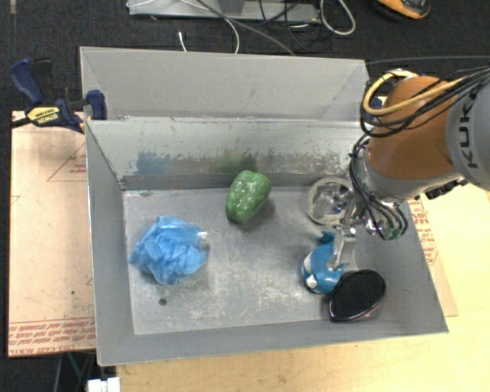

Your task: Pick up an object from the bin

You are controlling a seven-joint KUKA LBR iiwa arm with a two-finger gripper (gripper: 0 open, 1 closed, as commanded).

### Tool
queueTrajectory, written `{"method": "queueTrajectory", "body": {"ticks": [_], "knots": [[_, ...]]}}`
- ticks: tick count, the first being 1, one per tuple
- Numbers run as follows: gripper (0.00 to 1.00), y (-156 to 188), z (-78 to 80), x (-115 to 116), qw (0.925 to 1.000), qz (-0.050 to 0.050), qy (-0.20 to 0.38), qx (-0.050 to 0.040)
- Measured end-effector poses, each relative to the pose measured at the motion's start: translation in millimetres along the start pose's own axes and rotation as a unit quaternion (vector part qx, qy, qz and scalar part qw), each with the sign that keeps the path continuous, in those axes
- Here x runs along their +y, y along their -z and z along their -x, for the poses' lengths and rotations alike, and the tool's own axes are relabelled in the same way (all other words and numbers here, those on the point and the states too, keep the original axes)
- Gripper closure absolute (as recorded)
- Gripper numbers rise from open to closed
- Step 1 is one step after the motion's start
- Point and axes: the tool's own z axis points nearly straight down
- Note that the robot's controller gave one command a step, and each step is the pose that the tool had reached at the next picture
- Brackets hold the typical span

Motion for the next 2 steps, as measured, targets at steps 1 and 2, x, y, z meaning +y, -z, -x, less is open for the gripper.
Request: {"method": "queueTrajectory", "body": {"ticks": [1, 2], "knots": [[0.0, 3.4, 1.8, 0.3, 1.0, 0.0, 0.001, -0.0034], [0.0, -81.3, 61.7, -52.7, 0.9913, -0.004, 0.131, -0.0092]]}}
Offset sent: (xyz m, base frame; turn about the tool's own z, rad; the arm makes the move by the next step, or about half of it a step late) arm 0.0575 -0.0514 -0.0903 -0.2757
